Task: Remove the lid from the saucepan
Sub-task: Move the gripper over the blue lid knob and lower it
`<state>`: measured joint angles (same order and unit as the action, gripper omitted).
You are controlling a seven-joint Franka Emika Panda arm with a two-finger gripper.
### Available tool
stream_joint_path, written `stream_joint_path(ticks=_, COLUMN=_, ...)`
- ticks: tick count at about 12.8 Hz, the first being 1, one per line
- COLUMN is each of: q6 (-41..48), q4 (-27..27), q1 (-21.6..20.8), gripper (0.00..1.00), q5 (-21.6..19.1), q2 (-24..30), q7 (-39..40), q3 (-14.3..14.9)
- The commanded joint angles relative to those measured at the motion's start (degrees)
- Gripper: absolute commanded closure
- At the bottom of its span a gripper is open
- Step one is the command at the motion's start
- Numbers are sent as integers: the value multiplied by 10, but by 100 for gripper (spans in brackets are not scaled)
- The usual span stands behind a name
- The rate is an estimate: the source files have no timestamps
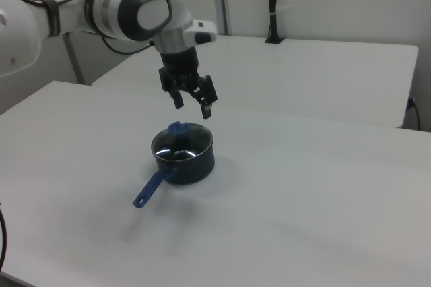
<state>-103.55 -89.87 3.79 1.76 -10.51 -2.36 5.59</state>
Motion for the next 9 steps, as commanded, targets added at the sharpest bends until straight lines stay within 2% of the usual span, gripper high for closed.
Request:
stream_joint_path(ticks=1, q6=-37, q4=19, q1=-12, gripper=0, q5=-14, q2=-40, q7=8, q3=1)
stream_joint_path(ticks=3, q6=-81, q4=19, q1=-33, gripper=0, q5=-8, q2=-67, q7=10, q3=2)
stream_joint_path(ticks=5, q6=-90, q4=18, q1=-47, gripper=0, q5=-9, q2=-71, q7=14, q3=2)
stream_joint_path(ticks=9, q6=-97, q4=19, q1=-100, gripper=0, q5=-8, q2=-108, q7=8, q3=0)
